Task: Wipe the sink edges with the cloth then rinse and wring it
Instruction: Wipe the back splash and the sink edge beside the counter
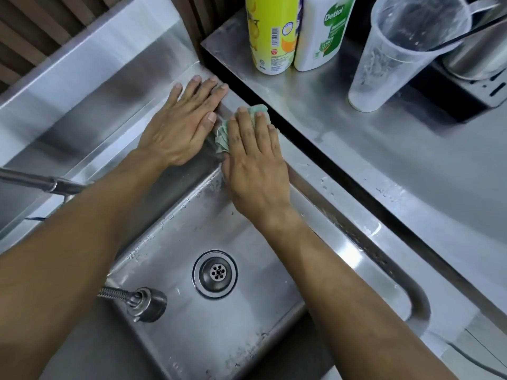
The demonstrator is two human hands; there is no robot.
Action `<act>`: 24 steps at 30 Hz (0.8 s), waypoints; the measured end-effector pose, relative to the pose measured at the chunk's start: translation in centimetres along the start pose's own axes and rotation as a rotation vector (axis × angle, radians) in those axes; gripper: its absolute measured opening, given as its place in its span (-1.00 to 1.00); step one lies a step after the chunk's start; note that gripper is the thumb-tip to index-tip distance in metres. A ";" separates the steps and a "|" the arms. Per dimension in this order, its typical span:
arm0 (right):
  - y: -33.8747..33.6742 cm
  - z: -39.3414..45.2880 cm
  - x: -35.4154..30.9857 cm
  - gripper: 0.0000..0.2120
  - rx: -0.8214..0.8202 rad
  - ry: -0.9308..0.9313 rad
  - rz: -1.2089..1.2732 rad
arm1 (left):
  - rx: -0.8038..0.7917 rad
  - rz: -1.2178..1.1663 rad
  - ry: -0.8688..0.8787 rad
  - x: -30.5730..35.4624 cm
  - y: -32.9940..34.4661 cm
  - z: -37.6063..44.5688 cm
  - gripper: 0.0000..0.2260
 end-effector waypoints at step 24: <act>-1.9 -4.2 3.0 -0.44 -0.055 -0.050 0.093 | 0.129 -0.093 0.049 6.6 0.8 -0.9 -0.51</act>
Point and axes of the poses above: each hand's wrist, its own z-axis towards the middle knuckle, its own y-axis out of the palm, x = y × z, the point moved 1 cm from there along z, towards the middle knuckle, and after that the axes turned 6 degrees about z, right-handed, at the moved point
